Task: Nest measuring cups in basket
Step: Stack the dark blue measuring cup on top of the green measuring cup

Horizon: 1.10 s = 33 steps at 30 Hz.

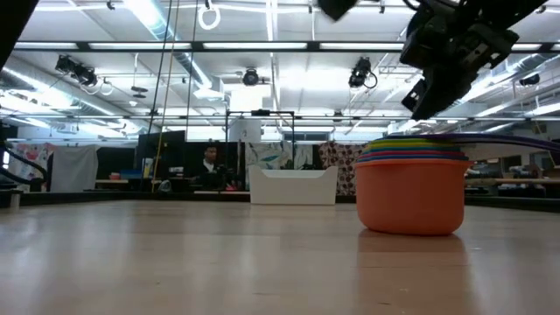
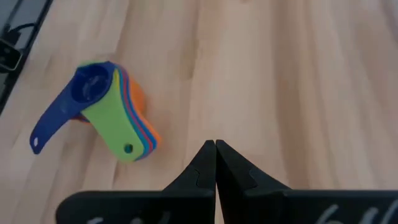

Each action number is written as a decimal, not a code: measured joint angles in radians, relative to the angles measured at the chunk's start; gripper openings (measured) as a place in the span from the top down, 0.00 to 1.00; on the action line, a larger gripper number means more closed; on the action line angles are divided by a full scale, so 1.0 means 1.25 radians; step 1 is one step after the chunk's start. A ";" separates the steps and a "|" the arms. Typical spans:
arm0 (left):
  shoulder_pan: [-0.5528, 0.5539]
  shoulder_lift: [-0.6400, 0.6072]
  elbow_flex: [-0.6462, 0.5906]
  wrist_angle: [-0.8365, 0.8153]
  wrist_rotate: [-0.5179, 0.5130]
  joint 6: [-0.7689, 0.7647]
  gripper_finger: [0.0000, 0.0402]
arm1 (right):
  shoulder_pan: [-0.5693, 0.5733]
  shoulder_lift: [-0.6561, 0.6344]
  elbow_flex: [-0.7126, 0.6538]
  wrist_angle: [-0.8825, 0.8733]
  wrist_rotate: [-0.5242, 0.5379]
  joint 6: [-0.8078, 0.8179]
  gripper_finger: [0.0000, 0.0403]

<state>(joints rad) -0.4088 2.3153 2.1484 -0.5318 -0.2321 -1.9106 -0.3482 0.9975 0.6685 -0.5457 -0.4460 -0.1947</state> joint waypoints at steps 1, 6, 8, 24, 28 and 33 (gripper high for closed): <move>-0.009 0.009 0.000 0.009 0.000 -0.024 0.73 | 0.009 0.013 0.000 0.006 -0.001 0.002 0.99; -0.033 0.065 -0.001 0.051 -0.001 -0.094 0.73 | 0.057 0.069 0.000 0.080 0.008 0.010 0.99; -0.034 0.081 -0.001 0.058 -0.001 -0.099 0.73 | 0.069 0.088 0.000 0.104 0.009 0.012 0.99; 0.014 0.133 -0.008 0.026 0.091 0.004 0.73 | 0.132 0.281 0.000 0.208 0.006 0.013 0.99; 0.026 0.141 -0.010 0.036 0.097 0.018 0.73 | 0.140 0.311 0.000 0.222 0.006 0.009 0.99; 0.039 0.161 -0.009 0.048 0.136 0.051 0.73 | 0.151 0.346 0.000 0.233 0.003 0.006 0.99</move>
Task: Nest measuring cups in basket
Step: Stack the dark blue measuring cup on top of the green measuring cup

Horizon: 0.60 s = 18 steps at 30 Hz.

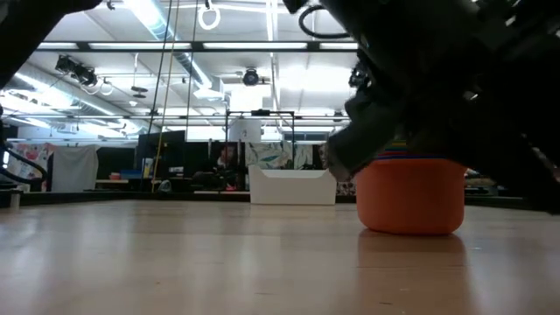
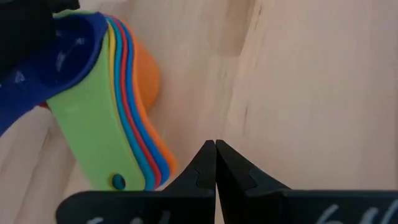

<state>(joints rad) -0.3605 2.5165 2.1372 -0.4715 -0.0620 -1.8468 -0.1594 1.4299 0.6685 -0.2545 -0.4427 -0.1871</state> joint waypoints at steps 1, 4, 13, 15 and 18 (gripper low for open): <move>0.002 0.004 0.000 0.009 0.003 0.003 0.73 | 0.004 0.006 0.000 -0.002 -0.001 -0.001 0.99; 0.008 0.005 0.000 0.012 0.011 0.007 0.73 | 0.018 0.027 0.000 0.002 -0.020 -0.012 0.99; 0.031 0.005 0.000 0.012 0.012 0.048 0.73 | 0.073 0.045 0.000 -0.005 -0.048 -0.013 0.99; 0.036 0.005 0.000 0.013 0.012 0.049 0.73 | 0.082 0.045 0.000 -0.007 -0.056 -0.012 0.99; 0.045 0.005 0.000 0.012 0.011 0.054 0.73 | 0.096 0.045 0.000 -0.016 -0.067 -0.003 0.99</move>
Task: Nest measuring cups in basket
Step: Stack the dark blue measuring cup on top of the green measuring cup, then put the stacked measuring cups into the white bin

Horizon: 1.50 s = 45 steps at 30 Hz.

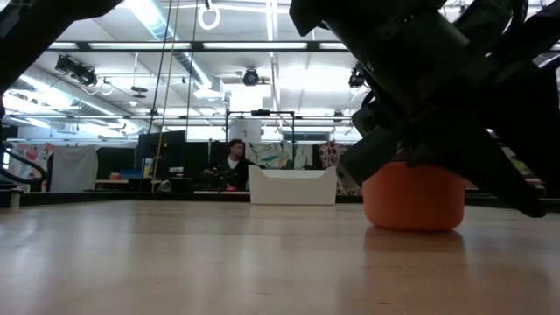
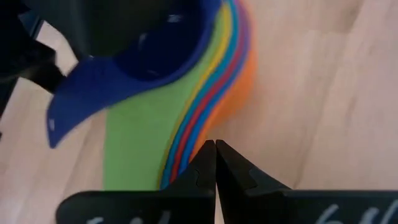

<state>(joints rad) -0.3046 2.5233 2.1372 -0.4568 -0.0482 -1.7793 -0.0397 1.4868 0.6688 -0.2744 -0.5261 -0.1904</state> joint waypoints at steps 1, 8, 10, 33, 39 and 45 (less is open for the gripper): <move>0.003 0.000 0.000 0.001 0.000 0.008 0.73 | 0.004 0.000 0.000 -0.001 0.000 0.007 0.99; 0.027 0.000 0.000 0.003 0.001 0.015 0.73 | 0.026 0.000 0.000 -0.021 -0.002 0.012 0.99; 0.031 -0.001 0.000 0.001 -0.008 0.015 0.73 | 0.030 0.000 -0.001 -0.028 -0.016 0.013 0.99; 0.007 -0.001 0.007 0.017 -0.029 0.041 0.73 | -0.024 -0.005 0.000 -0.095 -0.034 0.034 0.99; -0.026 -0.001 0.007 0.016 -0.027 0.008 0.73 | -0.052 -0.014 0.000 -0.122 -0.035 0.030 0.99; -0.063 -0.001 0.007 0.016 -0.027 -0.053 0.73 | -0.080 -0.014 0.012 -0.185 -0.056 0.030 0.93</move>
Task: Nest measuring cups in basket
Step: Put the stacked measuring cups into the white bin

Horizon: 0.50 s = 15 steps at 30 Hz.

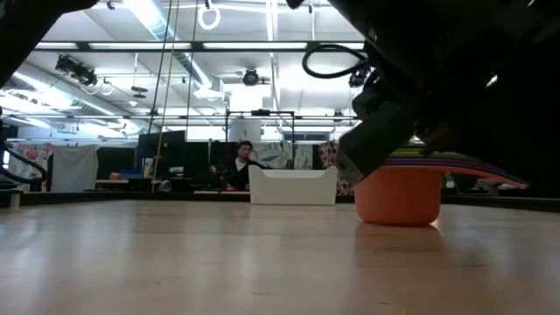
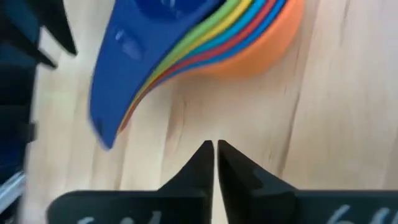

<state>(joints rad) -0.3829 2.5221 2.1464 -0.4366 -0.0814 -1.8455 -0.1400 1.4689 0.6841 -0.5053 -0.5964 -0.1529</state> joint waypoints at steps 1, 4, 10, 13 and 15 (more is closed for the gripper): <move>-0.006 0.000 0.000 0.000 0.000 -0.007 0.73 | -0.004 0.000 0.010 -0.025 -0.003 -0.002 0.91; -0.022 0.000 0.000 -0.001 0.000 -0.022 0.73 | -0.016 0.000 0.050 -0.116 0.015 -0.036 0.85; -0.047 0.000 0.000 -0.007 0.001 -0.023 0.73 | -0.026 0.000 0.131 -0.199 0.084 -0.054 0.70; -0.055 0.000 0.000 -0.006 0.000 -0.025 0.73 | -0.026 0.000 0.154 -0.203 0.085 -0.047 0.62; -0.060 0.000 0.000 -0.007 0.001 -0.026 0.73 | -0.026 0.000 0.167 -0.208 0.091 -0.023 0.58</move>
<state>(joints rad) -0.4573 2.5221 2.1464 -0.4454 -0.0808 -1.8782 -0.1730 1.4693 0.8924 -0.7647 -0.4823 -0.1812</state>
